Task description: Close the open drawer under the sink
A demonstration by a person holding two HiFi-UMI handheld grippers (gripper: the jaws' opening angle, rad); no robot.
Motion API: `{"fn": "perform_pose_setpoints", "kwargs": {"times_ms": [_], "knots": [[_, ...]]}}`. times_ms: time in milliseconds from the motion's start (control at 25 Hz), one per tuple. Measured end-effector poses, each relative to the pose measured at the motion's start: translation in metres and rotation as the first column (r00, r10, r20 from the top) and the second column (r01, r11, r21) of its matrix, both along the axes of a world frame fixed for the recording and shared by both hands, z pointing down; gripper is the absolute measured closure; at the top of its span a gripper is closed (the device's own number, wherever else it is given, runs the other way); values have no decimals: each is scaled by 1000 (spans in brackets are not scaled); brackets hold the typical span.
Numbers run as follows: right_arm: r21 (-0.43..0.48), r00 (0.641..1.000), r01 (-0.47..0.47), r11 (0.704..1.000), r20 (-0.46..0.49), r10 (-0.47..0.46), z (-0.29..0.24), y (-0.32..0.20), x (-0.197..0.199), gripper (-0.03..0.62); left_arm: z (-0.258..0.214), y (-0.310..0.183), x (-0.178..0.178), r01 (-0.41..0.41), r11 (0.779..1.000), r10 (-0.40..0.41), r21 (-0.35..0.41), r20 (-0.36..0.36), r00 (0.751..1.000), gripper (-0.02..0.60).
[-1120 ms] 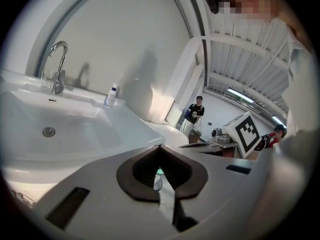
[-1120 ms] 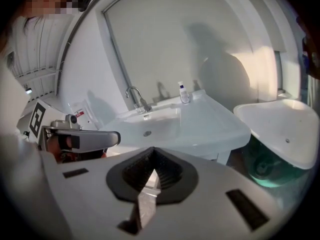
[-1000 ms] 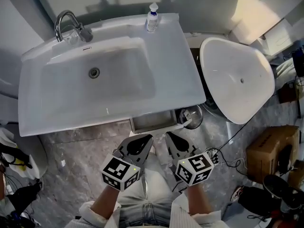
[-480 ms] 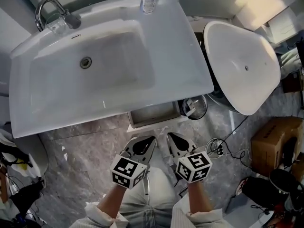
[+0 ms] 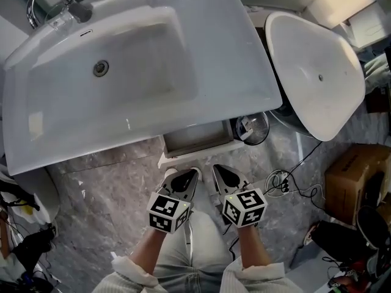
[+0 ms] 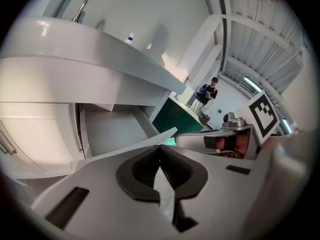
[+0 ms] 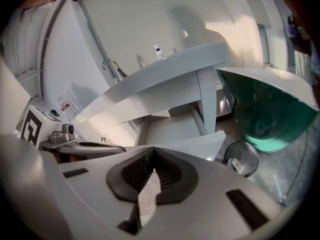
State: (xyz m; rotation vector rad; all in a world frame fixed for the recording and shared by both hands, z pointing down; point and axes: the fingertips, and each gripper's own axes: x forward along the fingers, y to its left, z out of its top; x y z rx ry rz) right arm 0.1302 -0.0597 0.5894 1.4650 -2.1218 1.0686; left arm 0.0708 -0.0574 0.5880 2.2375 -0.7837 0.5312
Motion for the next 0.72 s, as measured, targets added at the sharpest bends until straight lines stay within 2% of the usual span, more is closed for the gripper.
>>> {"fn": "perform_pose_setpoints", "kwargs": {"times_ms": [200,480,720], "knots": [[-12,1000,11,1000,-13,-11,19,3,3,585,21,-2,-2,36,999,-36,-6,25,999,566],[-31,1000,10,999,-19,-11,32,1,2,585,56,-1,0,41,998,-39,-38,53,998,565],[-45,1000,15,999,-15,-16,35,8,4,585,74,-1,5,54,998,-52,-32,68,996,565]]}}
